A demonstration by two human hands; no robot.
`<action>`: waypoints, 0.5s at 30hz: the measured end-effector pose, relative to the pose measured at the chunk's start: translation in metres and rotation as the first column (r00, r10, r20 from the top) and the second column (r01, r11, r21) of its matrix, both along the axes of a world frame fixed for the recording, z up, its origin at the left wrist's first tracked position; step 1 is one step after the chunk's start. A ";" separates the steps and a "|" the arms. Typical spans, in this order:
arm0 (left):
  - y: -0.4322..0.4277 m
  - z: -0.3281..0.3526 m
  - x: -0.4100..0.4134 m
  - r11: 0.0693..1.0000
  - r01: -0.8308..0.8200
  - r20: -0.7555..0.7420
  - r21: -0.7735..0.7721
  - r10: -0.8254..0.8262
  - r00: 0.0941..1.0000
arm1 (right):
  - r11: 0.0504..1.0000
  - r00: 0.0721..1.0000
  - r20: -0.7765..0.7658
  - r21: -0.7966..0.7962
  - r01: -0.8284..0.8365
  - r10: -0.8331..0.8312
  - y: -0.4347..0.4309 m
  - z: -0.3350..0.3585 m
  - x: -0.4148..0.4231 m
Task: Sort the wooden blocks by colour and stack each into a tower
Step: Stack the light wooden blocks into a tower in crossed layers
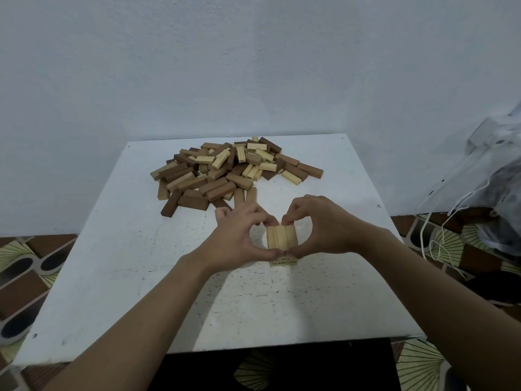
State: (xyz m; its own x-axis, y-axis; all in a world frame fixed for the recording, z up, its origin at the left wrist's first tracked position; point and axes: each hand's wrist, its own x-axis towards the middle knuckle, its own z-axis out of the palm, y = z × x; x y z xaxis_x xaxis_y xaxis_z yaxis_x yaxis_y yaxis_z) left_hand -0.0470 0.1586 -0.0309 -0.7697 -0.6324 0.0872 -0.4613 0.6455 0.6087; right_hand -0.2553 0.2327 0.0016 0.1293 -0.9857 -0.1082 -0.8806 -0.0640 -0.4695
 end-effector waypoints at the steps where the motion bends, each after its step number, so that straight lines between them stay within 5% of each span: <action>1: 0.000 -0.001 0.000 1.000 -0.003 0.001 -0.001 0.003 1.000 | 1.000 1.000 -0.002 0.003 0.000 0.000 0.000 -0.001 0.000; 15: 0.000 -0.011 0.004 1.000 -0.004 -0.016 0.022 0.004 1.000 | 1.000 0.998 0.055 0.005 0.022 -0.022 0.002 -0.011 -0.006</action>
State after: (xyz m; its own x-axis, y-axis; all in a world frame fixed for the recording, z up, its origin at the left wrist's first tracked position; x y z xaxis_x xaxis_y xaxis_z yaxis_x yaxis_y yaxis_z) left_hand -0.0429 0.1591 -0.0423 -0.7658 -0.6373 0.0860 -0.4536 0.6302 0.6301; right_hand -0.2610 0.2342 -0.0091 0.1137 -0.9879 -0.1055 -0.8545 -0.0431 -0.5177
